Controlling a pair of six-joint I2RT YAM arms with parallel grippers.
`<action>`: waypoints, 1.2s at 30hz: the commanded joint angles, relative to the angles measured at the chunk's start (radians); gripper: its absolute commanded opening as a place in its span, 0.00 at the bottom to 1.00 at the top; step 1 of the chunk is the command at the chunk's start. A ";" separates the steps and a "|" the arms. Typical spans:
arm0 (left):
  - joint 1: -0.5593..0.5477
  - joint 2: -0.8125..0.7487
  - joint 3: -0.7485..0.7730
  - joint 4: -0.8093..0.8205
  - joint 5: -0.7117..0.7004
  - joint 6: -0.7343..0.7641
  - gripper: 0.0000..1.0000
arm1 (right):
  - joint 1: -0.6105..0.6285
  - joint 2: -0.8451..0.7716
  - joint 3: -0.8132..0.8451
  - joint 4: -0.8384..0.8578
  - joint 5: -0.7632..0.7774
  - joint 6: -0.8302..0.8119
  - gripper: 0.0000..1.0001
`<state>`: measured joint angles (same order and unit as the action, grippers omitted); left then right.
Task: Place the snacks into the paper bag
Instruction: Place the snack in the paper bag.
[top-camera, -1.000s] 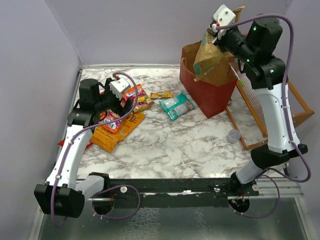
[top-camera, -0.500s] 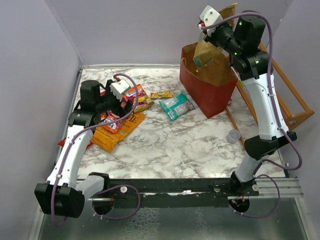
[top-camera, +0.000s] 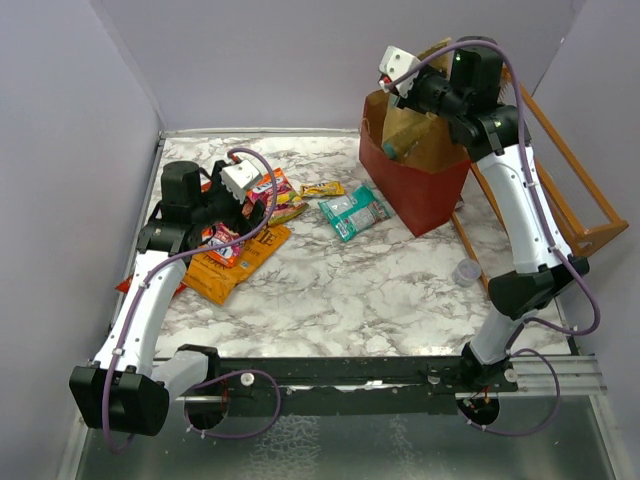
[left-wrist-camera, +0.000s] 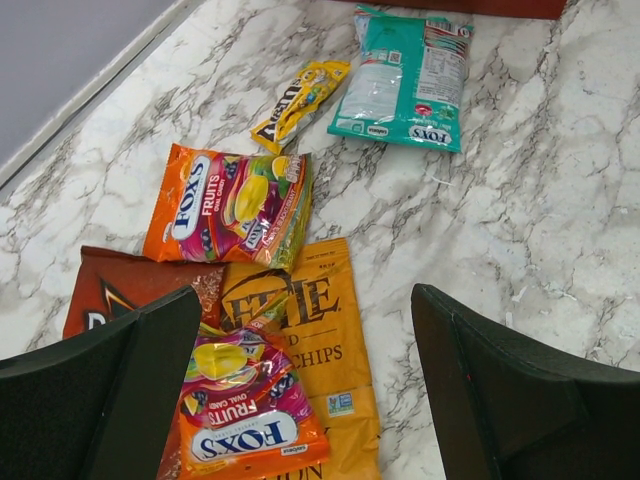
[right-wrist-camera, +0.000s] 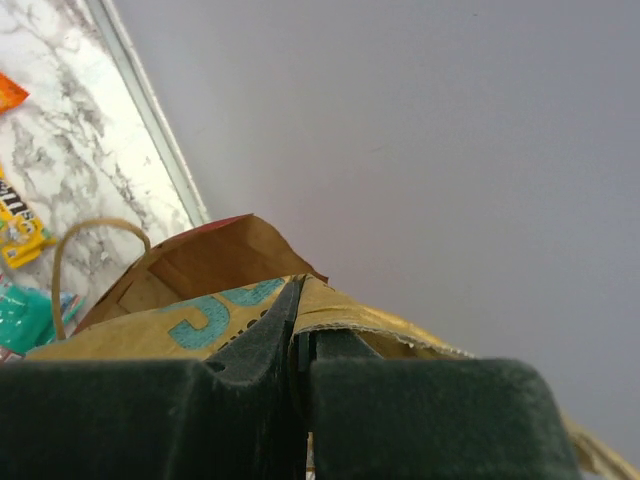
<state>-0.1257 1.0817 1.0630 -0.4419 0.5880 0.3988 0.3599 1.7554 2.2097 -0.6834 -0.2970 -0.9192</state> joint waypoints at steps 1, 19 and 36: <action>0.004 -0.012 -0.011 0.013 0.036 0.011 0.89 | 0.002 -0.046 -0.006 -0.001 -0.054 -0.069 0.01; 0.005 -0.003 -0.016 0.015 0.041 0.018 0.89 | 0.001 -0.041 -0.112 -0.108 -0.004 -0.116 0.01; 0.003 -0.010 -0.033 0.020 0.052 0.021 0.90 | -0.030 0.018 -0.236 -0.145 0.255 -0.048 0.01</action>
<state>-0.1257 1.0821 1.0382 -0.4408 0.6014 0.4099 0.3531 1.7615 1.9720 -0.8558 -0.1905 -0.9905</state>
